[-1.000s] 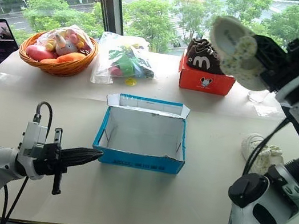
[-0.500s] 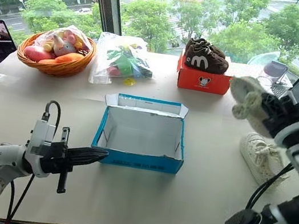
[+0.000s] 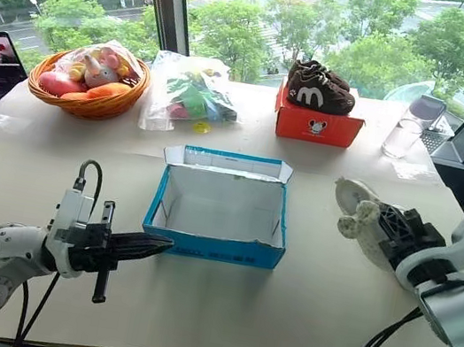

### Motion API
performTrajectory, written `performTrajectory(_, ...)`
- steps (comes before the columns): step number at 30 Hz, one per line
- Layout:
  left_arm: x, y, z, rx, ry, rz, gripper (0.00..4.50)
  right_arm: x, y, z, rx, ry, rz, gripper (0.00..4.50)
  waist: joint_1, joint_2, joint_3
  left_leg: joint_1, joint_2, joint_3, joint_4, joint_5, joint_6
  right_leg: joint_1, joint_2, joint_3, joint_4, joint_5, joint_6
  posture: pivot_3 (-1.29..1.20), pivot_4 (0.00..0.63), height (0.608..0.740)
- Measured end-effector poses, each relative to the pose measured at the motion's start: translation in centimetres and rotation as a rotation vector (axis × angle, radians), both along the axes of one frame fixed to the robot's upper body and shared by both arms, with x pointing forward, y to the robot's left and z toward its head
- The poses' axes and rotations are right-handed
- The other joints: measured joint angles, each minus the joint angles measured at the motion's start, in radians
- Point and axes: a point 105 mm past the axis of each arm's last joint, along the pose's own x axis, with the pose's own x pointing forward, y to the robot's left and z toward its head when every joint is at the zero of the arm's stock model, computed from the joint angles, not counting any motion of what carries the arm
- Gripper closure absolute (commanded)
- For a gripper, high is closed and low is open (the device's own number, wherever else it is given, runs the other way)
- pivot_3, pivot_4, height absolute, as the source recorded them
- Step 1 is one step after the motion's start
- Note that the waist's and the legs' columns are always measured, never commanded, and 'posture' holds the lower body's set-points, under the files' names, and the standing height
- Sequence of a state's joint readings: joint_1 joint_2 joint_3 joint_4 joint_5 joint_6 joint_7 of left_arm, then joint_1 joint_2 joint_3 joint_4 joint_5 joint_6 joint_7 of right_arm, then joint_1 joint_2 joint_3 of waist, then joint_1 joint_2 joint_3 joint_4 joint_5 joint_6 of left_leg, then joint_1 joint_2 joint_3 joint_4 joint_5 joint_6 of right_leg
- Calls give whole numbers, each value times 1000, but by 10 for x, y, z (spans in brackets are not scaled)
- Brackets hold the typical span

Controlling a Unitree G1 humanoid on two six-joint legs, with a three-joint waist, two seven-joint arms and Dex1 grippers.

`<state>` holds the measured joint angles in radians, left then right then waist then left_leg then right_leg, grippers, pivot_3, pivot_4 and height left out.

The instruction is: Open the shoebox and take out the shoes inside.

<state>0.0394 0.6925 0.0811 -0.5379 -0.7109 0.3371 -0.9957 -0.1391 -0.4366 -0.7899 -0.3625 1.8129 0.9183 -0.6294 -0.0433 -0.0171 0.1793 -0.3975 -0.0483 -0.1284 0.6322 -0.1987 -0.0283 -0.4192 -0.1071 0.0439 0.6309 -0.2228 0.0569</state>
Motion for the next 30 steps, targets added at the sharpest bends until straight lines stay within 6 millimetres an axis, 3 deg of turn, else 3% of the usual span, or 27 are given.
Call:
performTrajectory(7,0,-5,-1,-7,10,-17,4500,-6,0,-32,115,111,-51,4475,-1,1,0,1,0,0,0,0,0,1,0,1,0,-1,2,0,150,740)
performTrajectory(15,1,-6,2,-13,-1,-20,4500,-4,-16,-43,56,174,-117,4475,2,2,-1,2,0,1,0,0,0,2,0,1,-1,-1,2,0,150,740)
performTrajectory(19,0,-6,0,-15,4,-18,4500,-3,-23,-36,13,165,-127,3372,3,2,-1,3,0,1,0,0,0,3,0,1,-1,-1,2,0,150,740)
performTrajectory(28,-2,-5,-3,-15,18,-20,4500,-5,-31,-20,7,121,-127,246,7,2,-1,8,0,1,-1,0,1,10,0,1,-2,-2,2,0,150,740)
performTrajectory(30,-2,-5,-3,-15,17,-23,4500,-9,-34,-23,22,125,-129,43,9,2,-1,10,1,1,-1,-1,2,14,0,1,-4,-3,2,0,150,740)
